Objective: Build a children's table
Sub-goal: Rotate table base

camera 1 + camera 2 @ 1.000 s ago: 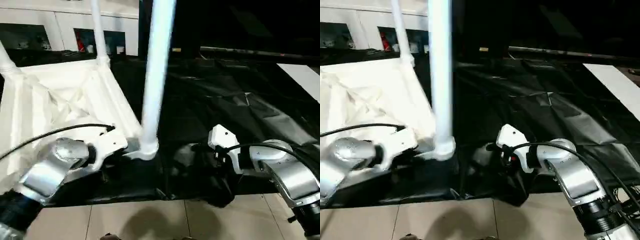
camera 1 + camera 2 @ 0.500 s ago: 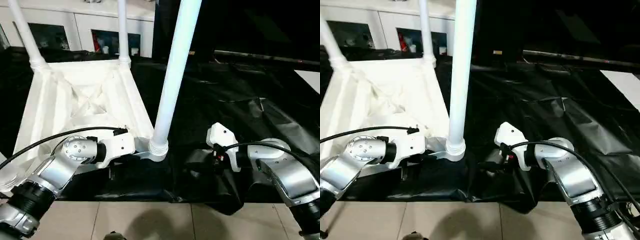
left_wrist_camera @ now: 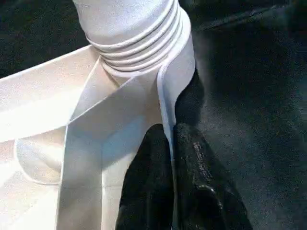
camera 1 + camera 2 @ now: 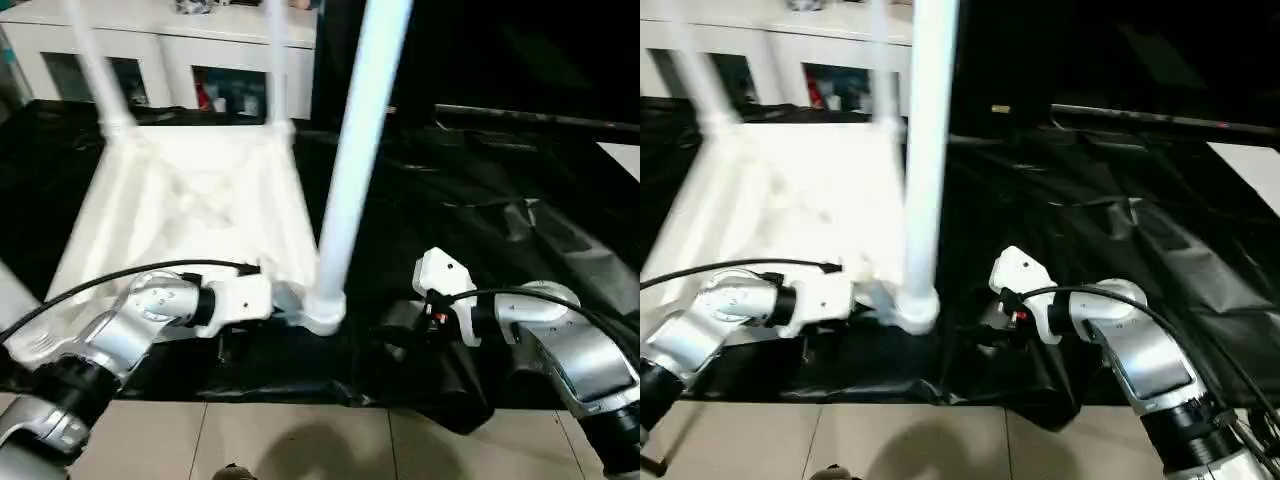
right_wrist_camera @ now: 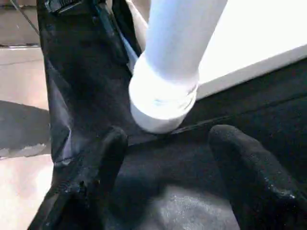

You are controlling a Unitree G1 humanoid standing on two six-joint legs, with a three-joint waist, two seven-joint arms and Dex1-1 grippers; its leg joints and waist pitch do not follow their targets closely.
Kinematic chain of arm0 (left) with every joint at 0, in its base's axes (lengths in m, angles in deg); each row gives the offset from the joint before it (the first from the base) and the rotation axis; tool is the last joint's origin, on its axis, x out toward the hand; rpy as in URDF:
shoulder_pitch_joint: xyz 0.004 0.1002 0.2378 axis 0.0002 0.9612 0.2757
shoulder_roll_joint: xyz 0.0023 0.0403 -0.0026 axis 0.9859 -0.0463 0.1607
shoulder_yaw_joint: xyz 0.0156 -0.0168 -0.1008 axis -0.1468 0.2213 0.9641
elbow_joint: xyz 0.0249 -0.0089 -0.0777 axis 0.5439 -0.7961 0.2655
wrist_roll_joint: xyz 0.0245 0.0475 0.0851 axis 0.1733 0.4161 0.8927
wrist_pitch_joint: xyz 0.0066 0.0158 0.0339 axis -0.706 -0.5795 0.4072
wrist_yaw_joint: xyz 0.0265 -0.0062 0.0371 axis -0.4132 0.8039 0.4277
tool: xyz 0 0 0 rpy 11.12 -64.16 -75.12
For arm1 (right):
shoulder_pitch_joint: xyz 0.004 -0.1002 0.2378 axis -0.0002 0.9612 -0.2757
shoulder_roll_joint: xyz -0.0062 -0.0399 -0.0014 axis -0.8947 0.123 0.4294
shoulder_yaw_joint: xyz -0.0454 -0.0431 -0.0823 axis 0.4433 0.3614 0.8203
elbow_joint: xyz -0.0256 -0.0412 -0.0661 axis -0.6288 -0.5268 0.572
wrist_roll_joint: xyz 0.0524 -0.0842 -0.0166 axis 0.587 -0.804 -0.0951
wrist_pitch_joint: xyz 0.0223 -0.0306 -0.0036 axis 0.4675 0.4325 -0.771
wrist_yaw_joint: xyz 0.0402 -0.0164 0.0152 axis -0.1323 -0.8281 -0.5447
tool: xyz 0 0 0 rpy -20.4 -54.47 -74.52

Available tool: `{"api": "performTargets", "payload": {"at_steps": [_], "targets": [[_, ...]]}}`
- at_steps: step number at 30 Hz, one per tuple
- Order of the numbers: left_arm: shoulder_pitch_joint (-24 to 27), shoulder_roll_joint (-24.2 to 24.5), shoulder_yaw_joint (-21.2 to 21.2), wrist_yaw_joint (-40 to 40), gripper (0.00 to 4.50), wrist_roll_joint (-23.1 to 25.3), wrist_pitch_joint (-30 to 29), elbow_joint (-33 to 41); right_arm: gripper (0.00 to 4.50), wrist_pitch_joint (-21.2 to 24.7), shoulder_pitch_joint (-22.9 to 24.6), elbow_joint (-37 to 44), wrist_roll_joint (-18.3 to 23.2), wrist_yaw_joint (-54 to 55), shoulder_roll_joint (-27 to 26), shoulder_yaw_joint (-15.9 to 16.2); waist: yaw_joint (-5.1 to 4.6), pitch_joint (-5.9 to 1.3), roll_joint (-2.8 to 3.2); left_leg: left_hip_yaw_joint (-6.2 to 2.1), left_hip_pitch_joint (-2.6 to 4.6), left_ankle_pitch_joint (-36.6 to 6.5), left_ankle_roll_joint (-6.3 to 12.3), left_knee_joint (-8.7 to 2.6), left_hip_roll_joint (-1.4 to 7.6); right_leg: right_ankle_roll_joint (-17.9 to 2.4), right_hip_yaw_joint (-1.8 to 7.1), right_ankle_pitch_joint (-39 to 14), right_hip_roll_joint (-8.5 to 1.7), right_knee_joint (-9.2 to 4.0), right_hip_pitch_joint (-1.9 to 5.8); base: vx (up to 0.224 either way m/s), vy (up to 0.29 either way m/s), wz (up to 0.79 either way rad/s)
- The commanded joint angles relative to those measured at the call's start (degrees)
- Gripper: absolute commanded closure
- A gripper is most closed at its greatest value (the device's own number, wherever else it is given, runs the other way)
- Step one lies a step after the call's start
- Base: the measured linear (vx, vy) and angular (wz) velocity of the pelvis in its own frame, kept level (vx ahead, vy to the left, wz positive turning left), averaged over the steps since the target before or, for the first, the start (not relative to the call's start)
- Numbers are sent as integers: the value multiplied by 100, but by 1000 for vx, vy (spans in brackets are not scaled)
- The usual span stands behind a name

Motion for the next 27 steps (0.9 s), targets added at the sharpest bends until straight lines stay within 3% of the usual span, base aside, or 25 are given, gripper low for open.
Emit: {"api": "performTargets", "payload": {"at_steps": [1,5,7,11,12,15,16,19,21,26,27], "targets": [[-110,-154,-167,-22,448,229,461,-22,132,-23,42,86,66,79,4,-65,-53,-343,75,21,145,-2433,-187,-447,14,-521,162,-2705,-343,-553,131,0,0,0],[-183,-283,12,236,448,281,291,-205,132,-25,49,85,69,116,-5,-70,-29,-351,68,35,134,-2308,-185,-439,15,-563,172,-2566,-344,-524,145,0,0,0],[-241,-360,211,594,448,294,-139,-401,132,-29,30,50,62,189,-49,-89,-37,-354,70,37,121,-2272,-185,-440,14,-578,172,-2530,-344,-509,157,0,0,0],[-142,-375,445,679,448,67,-617,-314,132,-42,38,10,61,278,-93,-136,-74,-349,45,28,74,-2175,-180,-445,-10,-465,151,-2728,-352,-515,187,0,0,0],[-100,-395,534,663,448,-17,-780,-266,132,-53,44,-14,52,326,-110,-150,-115,-343,43,29,89,-2215,-171,-434,-19,-442,145,-2852,-349,-537,171,0,0,0],[-56,-436,623,638,448,-70,-907,-213,132,-86,28,-115,-33,544,-187,-181,-222,-335,23,13,46,-2184,-141,-441,-39,-358,123,-3002,-338,-558,194,0,0,0],[-23,-498,694,602,448,-190,-1035,-155,132,-107,-12,-262,-101,814,-322,-243,-245,-333,-3,16,51,-2183,-132,-437,-42,-339,123,-3045,-338,-569,187,0,0,0],[24,-640,823,514,448,-464,-1291,-44,132,-81,-124,-662,-206,1511,-702,-445,-303,-344,3,23,69,-2106,-116,-414,-70,-359,120,-3179,-344,-588,155,0,0,0],[19,-679,820,511,448,-453,-1363,-41,132,-200,-133,-873,-130,1839,-990,-609,-315,-349,9,42,101,-2092,-91,-409,-61,-431,143,-3033,-332,-587,122,0,0,0],[-2,-795,877,499,448,-387,-1526,-94,132,-303,-39,-1064,3,2114,-1295,-692,-294,-361,40,51,95,-2022,-90,-440,-31,-572,172,-2509,-315,-523,150,0,0,0],[-23,-858,986,475,399,-522,-1837,-49,132,-308,-40,-1085,21,2150,-1345,-726,-286,-363,54,66,116,-2026,-103,-431,-29,-646,185,-2402,-314,-507,137,0,0,0]]}}
